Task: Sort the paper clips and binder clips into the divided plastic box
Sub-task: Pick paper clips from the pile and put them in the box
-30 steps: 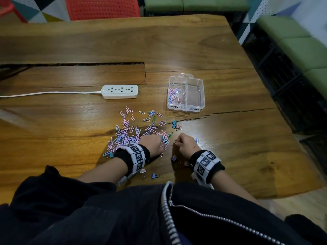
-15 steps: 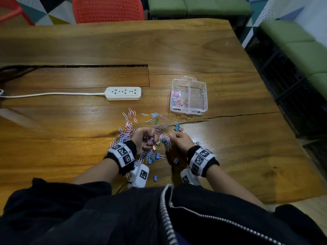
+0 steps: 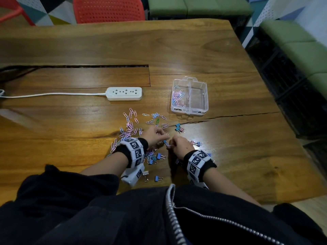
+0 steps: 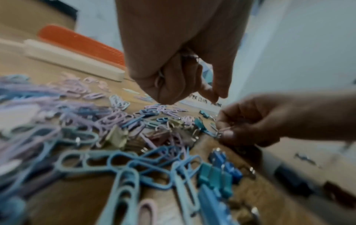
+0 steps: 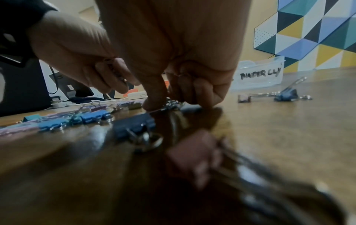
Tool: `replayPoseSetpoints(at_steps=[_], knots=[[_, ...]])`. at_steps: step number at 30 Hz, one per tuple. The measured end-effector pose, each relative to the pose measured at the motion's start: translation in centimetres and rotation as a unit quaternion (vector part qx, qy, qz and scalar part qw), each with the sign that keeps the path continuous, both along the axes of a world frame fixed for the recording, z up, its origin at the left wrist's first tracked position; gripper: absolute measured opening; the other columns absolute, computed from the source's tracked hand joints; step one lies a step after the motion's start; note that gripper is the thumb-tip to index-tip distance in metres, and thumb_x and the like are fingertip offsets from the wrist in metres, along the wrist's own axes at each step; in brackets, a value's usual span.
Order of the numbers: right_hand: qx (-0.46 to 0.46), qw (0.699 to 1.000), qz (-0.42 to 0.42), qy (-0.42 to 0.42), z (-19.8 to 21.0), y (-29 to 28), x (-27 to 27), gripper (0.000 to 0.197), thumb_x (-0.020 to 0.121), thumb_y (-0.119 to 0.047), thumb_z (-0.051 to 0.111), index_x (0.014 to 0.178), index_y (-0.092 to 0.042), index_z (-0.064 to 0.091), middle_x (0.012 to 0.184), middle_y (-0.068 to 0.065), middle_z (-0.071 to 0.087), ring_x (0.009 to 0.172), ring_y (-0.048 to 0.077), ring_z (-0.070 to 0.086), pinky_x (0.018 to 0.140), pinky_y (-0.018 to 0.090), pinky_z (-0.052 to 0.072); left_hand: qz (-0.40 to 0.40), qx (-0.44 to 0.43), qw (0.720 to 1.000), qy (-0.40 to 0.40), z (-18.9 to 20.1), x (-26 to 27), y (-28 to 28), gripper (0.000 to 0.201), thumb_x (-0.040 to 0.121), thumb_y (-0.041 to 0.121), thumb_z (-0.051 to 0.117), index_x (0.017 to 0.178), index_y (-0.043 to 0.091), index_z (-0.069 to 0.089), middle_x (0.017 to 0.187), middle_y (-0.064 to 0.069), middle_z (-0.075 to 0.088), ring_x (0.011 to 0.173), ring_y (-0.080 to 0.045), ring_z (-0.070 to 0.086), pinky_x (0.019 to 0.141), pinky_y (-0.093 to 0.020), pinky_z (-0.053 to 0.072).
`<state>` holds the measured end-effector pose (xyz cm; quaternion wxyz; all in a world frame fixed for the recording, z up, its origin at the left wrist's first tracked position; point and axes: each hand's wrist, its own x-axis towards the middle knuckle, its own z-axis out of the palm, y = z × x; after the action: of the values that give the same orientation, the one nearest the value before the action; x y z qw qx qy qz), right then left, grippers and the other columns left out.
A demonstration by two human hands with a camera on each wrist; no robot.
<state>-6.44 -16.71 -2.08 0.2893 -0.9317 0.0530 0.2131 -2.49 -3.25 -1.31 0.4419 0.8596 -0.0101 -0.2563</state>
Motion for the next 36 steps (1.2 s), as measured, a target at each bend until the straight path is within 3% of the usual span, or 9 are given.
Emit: replayPoseSetpoints(at_steps=[4, 7, 12, 16, 21, 29, 31, 33, 36], knots=[[0.076, 0.996, -0.051, 0.015, -0.1, -0.7, -0.1, 0.021, 0.090, -0.019, 0.056, 0.073, -0.015, 0.043, 0.075, -0.001, 0.049, 0.069, 0.013, 0.048, 0.052, 0.017, 0.029, -0.086, 0.188, 0.975, -0.086, 0.0, -0.1, -0.6, 0.030, 0.075, 0.040, 0.070, 0.096, 0.018, 0.065, 0.104, -0.004, 0.065, 0.088, -0.019, 0.061, 0.077, -0.029, 0.053], [0.136, 0.983, -0.124, 0.006, 0.0, -1.4, 0.0, 0.030, 0.089, -0.020, 0.057, 0.064, -0.020, 0.040, 0.068, -0.004, 0.047, 0.069, 0.014, 0.049, 0.053, 0.017, 0.035, -0.140, 0.256, 0.949, -0.116, -0.2, -0.4, -0.6, 0.037, 0.077, 0.044, 0.066, 0.108, 0.023, 0.061, 0.113, -0.002, 0.064, 0.104, -0.021, 0.059, 0.087, -0.032, 0.050], [0.243, 0.952, -0.187, 0.013, -0.2, -2.4, 0.0, 0.027, 0.083, -0.008, 0.063, 0.064, -0.017, 0.046, 0.067, 0.001, 0.054, 0.060, 0.015, 0.057, 0.058, 0.024, 0.047, -0.150, 0.264, 0.949, -0.089, -0.3, -0.7, 0.2, 0.025, 0.081, 0.036, 0.061, 0.102, 0.023, 0.060, 0.096, 0.001, 0.063, 0.100, -0.020, 0.060, 0.082, -0.030, 0.050], [0.284, 0.941, -0.183, 0.012, 0.3, -3.0, -0.5, 0.019, 0.084, -0.002, 0.058, 0.073, -0.016, 0.050, 0.071, -0.001, 0.055, 0.062, 0.012, 0.056, 0.056, 0.021, 0.045, -0.131, 0.252, 0.954, -0.099, 0.2, -0.8, 0.6, 0.030, 0.078, 0.044, 0.058, 0.100, 0.024, 0.058, 0.073, 0.003, 0.053, 0.089, -0.024, 0.063, 0.077, -0.029, 0.050], [0.370, 0.902, -0.216, 0.052, 0.5, -3.3, -0.9, 0.020, 0.090, -0.002, 0.049, 0.087, -0.016, 0.062, 0.079, -0.003, 0.059, 0.063, 0.008, 0.054, 0.053, 0.018, 0.038, -0.142, 0.286, 0.941, -0.109, -0.2, 0.1, -0.1, 0.057, 0.072, 0.059, 0.063, 0.115, 0.022, 0.054, 0.107, -0.002, 0.065, 0.099, -0.022, 0.061, 0.080, -0.030, 0.051], [0.472, 0.815, -0.310, 0.128, 1.2, -2.9, -0.2, 0.027, 0.097, -0.015, 0.035, 0.077, -0.009, 0.053, 0.069, 0.004, 0.048, 0.055, 0.013, 0.043, 0.051, 0.021, 0.032, -0.209, 0.363, 0.895, -0.155, 0.1, -0.3, -2.2, 0.024, 0.089, 0.026, 0.048, 0.098, 0.011, 0.064, 0.102, -0.008, 0.067, 0.095, -0.028, 0.063, 0.076, -0.034, 0.051], [0.430, 0.837, -0.317, 0.118, 1.2, -2.6, 0.1, 0.026, 0.094, -0.019, 0.045, 0.069, -0.011, 0.049, 0.067, 0.003, 0.047, 0.055, 0.014, 0.042, 0.052, 0.023, 0.032, -0.237, 0.381, 0.878, -0.169, 0.4, -0.5, -2.4, 0.025, 0.091, 0.024, 0.045, 0.097, 0.008, 0.062, 0.102, -0.009, 0.066, 0.097, -0.029, 0.063, 0.077, -0.035, 0.051], [0.331, 0.895, -0.278, 0.104, 1.0, -2.3, 0.2, 0.031, 0.089, -0.026, 0.055, 0.063, -0.016, 0.043, 0.064, 0.001, 0.043, 0.054, 0.013, 0.040, 0.052, 0.023, 0.030, -0.237, 0.372, 0.883, -0.160, 0.4, -0.7, -2.2, 0.026, 0.091, 0.026, 0.043, 0.095, 0.007, 0.061, 0.101, -0.009, 0.066, 0.096, -0.028, 0.063, 0.077, -0.036, 0.050], [0.159, 0.969, -0.175, 0.075, 0.8, -2.0, 0.0, 0.035, 0.084, -0.034, 0.062, 0.060, -0.018, 0.041, 0.063, 0.000, 0.046, 0.057, 0.013, 0.043, 0.054, 0.022, 0.035, -0.155, 0.248, 0.953, -0.081, 0.0, -0.5, -1.3, 0.019, 0.090, 0.028, 0.046, 0.080, 0.014, 0.056, 0.085, -0.003, 0.061, 0.085, -0.023, 0.060, 0.077, -0.033, 0.050]])
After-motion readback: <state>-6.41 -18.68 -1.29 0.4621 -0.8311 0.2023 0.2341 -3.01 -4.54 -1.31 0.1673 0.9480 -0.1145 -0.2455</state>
